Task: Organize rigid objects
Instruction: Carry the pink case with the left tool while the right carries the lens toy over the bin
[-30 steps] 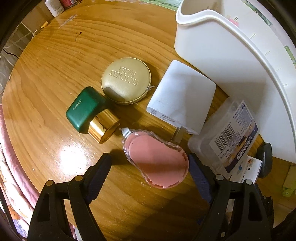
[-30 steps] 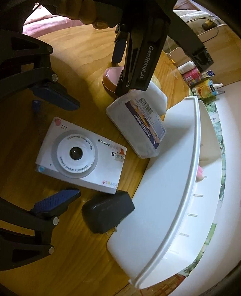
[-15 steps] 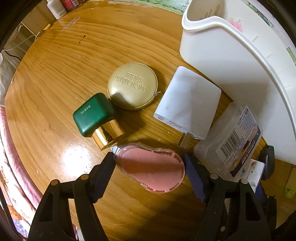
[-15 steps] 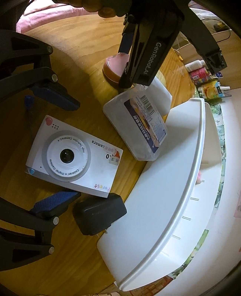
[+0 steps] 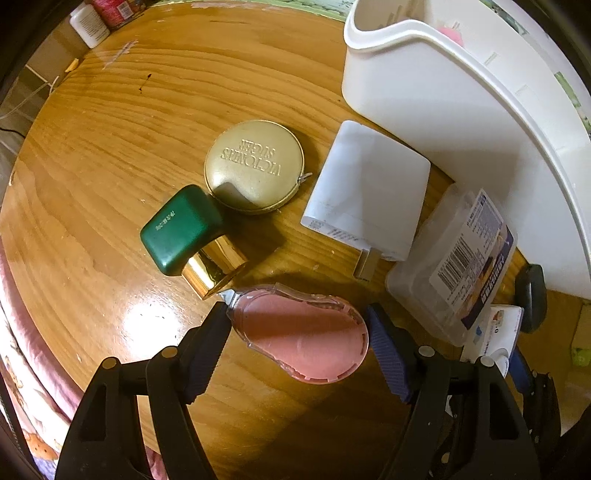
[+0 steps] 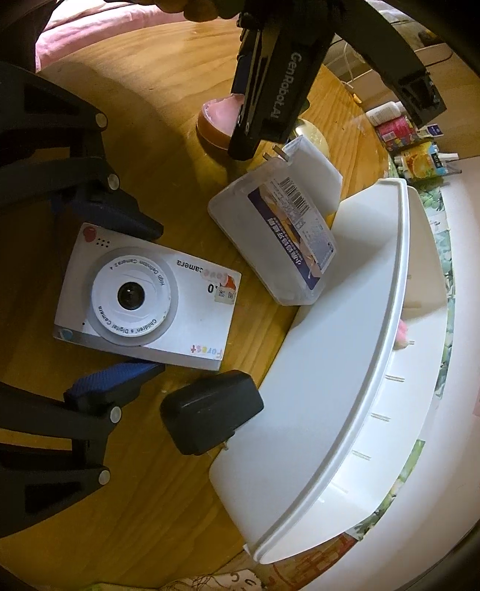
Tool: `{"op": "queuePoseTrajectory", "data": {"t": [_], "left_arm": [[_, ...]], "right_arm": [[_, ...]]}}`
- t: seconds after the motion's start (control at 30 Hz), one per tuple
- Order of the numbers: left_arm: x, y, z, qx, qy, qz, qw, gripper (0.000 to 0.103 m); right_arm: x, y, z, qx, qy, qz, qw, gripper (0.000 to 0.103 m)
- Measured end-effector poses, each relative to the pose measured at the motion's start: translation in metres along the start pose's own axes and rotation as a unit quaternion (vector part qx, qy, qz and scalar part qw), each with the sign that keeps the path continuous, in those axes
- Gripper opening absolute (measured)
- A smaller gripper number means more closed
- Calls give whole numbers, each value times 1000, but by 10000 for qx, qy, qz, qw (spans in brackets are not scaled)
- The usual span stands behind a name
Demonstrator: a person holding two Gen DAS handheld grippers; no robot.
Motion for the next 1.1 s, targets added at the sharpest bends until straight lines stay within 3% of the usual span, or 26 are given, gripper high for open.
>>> {"op": "queuePoseTrajectory", "data": {"t": [0.33, 0.57, 0.87, 1.1], "left_arm": [[-15, -31, -1, -243, -352, 488, 9979, 77], [-28, -73, 0, -389, -695, 675, 9945, 77], [-26, -131, -18, -249, -543, 919, 9940, 77], [-2, -165, -44, 32, -98, 1136, 9935, 77]], "right_arm": [[-8, -16, -4, -156, -176, 479, 9986, 60], [-18, -40, -8, -193, -187, 809, 9964, 60], [-20, -69, -17, -352, 0, 1306, 9908, 59], [-11, -75, -35, -422, 411, 1774, 9824, 58]]}}
Point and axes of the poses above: each gripper's, at about its wrist camera, not at the fingertips, and z roughly the way its jaws point, y to its right, x to its top, the point moved 4 cm from there along z, roughly the way its jaws point, and after that the axes turned 4 degrees about x, right-handed, at the moved point
